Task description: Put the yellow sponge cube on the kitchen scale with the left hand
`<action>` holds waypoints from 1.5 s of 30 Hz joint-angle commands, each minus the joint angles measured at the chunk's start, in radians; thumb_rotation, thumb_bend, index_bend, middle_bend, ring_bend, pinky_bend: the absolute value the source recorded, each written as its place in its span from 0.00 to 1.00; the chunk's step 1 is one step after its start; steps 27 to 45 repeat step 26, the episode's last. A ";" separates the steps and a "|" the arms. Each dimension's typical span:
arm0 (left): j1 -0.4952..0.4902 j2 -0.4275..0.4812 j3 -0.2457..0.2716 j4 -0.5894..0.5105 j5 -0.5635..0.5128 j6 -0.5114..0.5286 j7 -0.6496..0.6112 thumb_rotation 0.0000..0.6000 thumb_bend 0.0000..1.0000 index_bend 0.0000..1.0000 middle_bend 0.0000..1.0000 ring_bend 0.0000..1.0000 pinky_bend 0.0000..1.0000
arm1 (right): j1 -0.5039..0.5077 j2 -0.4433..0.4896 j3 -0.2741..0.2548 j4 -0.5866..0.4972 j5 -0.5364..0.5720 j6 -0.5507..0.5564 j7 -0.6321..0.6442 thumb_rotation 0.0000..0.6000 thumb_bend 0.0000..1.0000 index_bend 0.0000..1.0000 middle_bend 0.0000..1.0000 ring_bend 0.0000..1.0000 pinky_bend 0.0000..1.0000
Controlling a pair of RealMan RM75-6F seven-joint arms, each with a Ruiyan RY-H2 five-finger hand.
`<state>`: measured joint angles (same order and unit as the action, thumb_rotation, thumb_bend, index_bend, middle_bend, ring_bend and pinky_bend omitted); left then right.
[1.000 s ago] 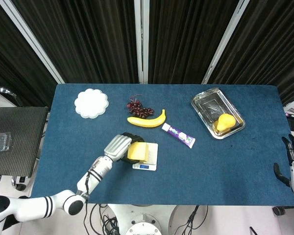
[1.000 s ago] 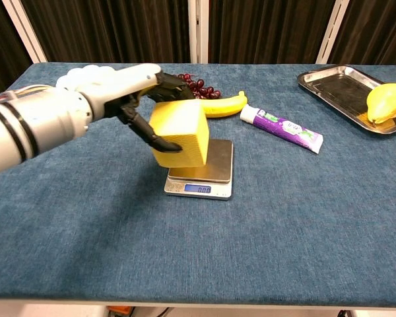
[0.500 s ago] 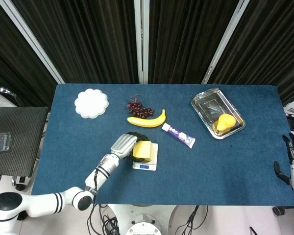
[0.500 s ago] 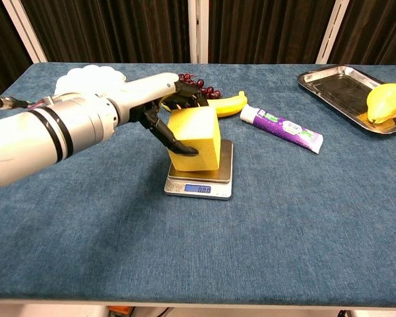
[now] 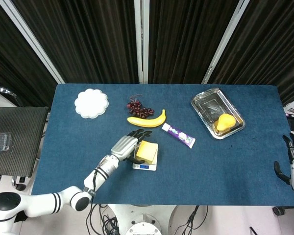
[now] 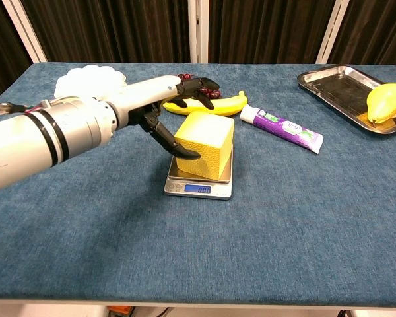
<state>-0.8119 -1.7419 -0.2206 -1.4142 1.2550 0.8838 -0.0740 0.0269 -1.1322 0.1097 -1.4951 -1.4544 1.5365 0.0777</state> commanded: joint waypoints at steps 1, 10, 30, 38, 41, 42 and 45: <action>0.017 0.033 0.006 -0.039 0.024 0.031 -0.005 1.00 0.14 0.03 0.12 0.00 0.09 | 0.000 0.001 0.000 -0.003 -0.001 0.000 -0.001 1.00 0.36 0.00 0.00 0.00 0.00; 0.214 0.297 0.078 -0.212 0.099 0.332 0.201 1.00 0.14 0.05 0.11 0.00 0.03 | -0.004 0.007 -0.007 -0.018 -0.027 0.020 -0.005 1.00 0.36 0.00 0.00 0.00 0.00; 0.603 0.500 0.323 -0.119 0.259 0.701 0.200 1.00 0.14 0.06 0.11 0.00 0.00 | -0.007 -0.017 -0.052 -0.024 -0.101 0.032 -0.066 1.00 0.35 0.00 0.00 0.00 0.00; 0.603 0.500 0.323 -0.119 0.259 0.701 0.200 1.00 0.14 0.06 0.11 0.00 0.00 | -0.007 -0.017 -0.052 -0.024 -0.101 0.032 -0.066 1.00 0.35 0.00 0.00 0.00 0.00; 0.603 0.500 0.323 -0.119 0.259 0.701 0.200 1.00 0.14 0.06 0.11 0.00 0.00 | -0.007 -0.017 -0.052 -0.024 -0.101 0.032 -0.066 1.00 0.35 0.00 0.00 0.00 0.00; 0.603 0.500 0.323 -0.119 0.259 0.701 0.200 1.00 0.14 0.06 0.11 0.00 0.00 | -0.007 -0.017 -0.052 -0.024 -0.101 0.032 -0.066 1.00 0.35 0.00 0.00 0.00 0.00; 0.603 0.500 0.323 -0.119 0.259 0.701 0.200 1.00 0.14 0.06 0.11 0.00 0.00 | -0.007 -0.017 -0.052 -0.024 -0.101 0.032 -0.066 1.00 0.35 0.00 0.00 0.00 0.00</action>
